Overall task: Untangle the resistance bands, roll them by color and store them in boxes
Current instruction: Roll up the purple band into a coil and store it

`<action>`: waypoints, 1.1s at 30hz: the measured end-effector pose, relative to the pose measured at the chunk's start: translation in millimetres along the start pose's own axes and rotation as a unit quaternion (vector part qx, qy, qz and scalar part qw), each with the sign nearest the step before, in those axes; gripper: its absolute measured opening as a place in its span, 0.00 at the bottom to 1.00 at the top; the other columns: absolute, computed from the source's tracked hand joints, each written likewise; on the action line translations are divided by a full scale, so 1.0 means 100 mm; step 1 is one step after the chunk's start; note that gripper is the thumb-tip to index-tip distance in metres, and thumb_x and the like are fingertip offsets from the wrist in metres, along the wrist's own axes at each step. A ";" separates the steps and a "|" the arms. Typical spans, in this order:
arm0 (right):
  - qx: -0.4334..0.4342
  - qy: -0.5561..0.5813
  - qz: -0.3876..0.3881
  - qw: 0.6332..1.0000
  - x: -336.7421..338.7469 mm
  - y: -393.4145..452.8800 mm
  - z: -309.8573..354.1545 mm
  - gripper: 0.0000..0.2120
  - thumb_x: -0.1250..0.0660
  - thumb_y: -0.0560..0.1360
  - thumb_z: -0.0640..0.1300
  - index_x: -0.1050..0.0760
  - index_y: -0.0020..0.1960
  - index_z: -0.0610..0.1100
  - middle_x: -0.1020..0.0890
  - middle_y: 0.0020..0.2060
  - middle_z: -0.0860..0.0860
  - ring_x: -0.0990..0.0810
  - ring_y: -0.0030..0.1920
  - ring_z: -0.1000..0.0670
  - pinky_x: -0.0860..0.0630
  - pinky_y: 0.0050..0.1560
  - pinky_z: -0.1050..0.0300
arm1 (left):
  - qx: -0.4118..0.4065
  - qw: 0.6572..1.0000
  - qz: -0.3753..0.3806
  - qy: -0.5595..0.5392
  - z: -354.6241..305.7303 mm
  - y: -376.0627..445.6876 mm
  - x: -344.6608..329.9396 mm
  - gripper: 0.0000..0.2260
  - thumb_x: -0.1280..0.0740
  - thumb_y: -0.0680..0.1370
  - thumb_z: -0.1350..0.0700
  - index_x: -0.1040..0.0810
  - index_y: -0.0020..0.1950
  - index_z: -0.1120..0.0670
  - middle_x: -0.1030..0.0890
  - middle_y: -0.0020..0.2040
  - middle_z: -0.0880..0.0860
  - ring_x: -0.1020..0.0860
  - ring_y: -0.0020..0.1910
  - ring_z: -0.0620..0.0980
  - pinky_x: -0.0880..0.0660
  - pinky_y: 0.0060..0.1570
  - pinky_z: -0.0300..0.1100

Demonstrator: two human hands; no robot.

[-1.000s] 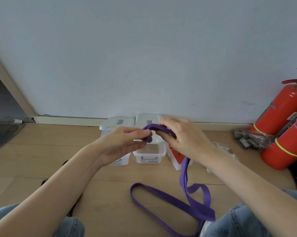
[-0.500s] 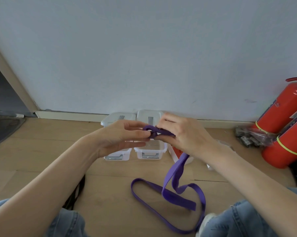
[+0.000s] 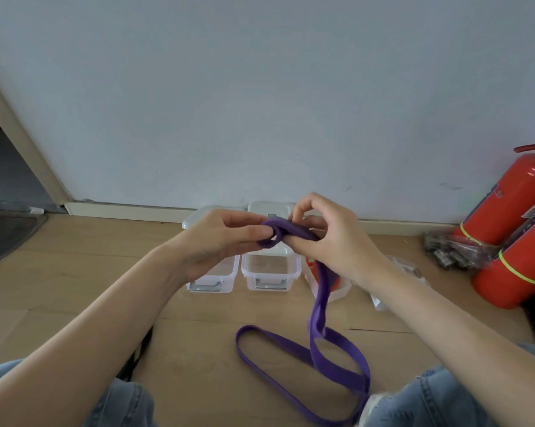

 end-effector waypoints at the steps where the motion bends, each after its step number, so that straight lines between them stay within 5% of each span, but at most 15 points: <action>1: -0.022 0.022 0.012 0.999 -0.04 0.01 -0.04 0.13 0.25 0.67 0.40 0.28 0.44 0.46 0.19 0.42 0.51 0.18 0.43 0.52 0.22 0.45 0.56 | -0.014 1.000 -0.005 -0.022 -0.03 0.00 0.01 0.16 0.30 0.67 0.56 0.18 0.53 0.58 0.16 0.51 0.54 0.19 0.52 0.46 0.25 0.48 0.31; 7: -0.021 0.083 -0.010 0.996 -0.01 -0.01 -0.10 0.12 0.24 0.66 0.41 0.25 0.44 0.47 0.18 0.43 0.51 0.18 0.46 0.53 0.22 0.49 0.58 | -0.001 0.999 -0.010 -0.050 0.08 0.02 -0.04 0.18 0.29 0.67 0.55 0.19 0.55 0.58 0.16 0.52 0.55 0.19 0.52 0.46 0.24 0.47 0.32; 13: 0.014 -0.002 0.111 0.994 -0.16 -0.02 0.02 0.12 0.25 0.67 0.40 0.21 0.44 0.55 0.19 0.46 0.55 0.21 0.47 0.55 0.23 0.54 0.49 | 0.055 0.992 0.081 0.077 0.19 -0.06 -0.20 0.20 0.26 0.65 0.54 0.22 0.57 0.51 0.16 0.51 0.55 0.18 0.51 0.52 0.23 0.47 0.34; 17: 0.011 -0.019 0.140 0.990 -0.21 -0.03 0.03 0.12 0.24 0.66 0.41 0.20 0.45 0.55 0.28 0.50 0.54 0.23 0.45 0.52 0.24 0.54 0.53 | 0.075 0.991 0.104 0.037 0.22 -0.11 -0.25 0.19 0.27 0.68 0.54 0.22 0.58 0.56 0.17 0.52 0.59 0.18 0.52 0.55 0.23 0.49 0.37; 20: 0.005 -0.039 0.120 0.992 -0.19 -0.01 0.00 0.13 0.25 0.67 0.42 0.22 0.46 0.57 0.24 0.48 0.56 0.21 0.44 0.55 0.23 0.52 0.55 | 0.054 0.997 0.054 0.030 0.16 -0.08 -0.17 0.16 0.29 0.69 0.55 0.22 0.56 0.57 0.17 0.50 0.59 0.18 0.50 0.53 0.23 0.48 0.35; 24: -0.066 0.022 0.034 0.997 -0.01 0.07 -0.17 0.11 0.25 0.68 0.42 0.26 0.45 0.50 0.18 0.43 0.52 0.17 0.42 0.54 0.20 0.46 0.58 | -0.007 0.998 -0.039 0.057 0.00 0.00 -0.06 0.09 0.32 0.75 0.59 0.21 0.55 0.59 0.16 0.48 0.57 0.17 0.47 0.50 0.22 0.47 0.34; 28: -0.093 0.129 0.038 0.987 -0.05 0.10 -0.25 0.14 0.24 0.63 0.47 0.22 0.46 0.47 0.16 0.43 0.51 0.16 0.45 0.53 0.21 0.45 0.61 | -0.039 0.993 -0.109 -0.007 -0.06 0.04 0.00 0.09 0.35 0.77 0.60 0.21 0.53 0.63 0.16 0.47 0.60 0.17 0.46 0.53 0.21 0.46 0.35; 33: -0.093 0.081 0.021 0.992 -0.10 0.11 -0.34 0.11 0.24 0.66 0.42 0.25 0.43 0.49 0.15 0.40 0.49 0.16 0.42 0.51 0.20 0.45 0.57 | -0.001 0.996 -0.088 -0.019 0.10 0.07 -0.09 0.08 0.36 0.78 0.59 0.21 0.52 0.61 0.16 0.47 0.59 0.17 0.48 0.51 0.22 0.47 0.34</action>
Point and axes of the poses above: each hand's wrist, its own y-axis towards the middle knuckle, its own x-axis out of the back of the hand, z = x × y, the point moved 10 cm from there along y, towards the middle knuckle
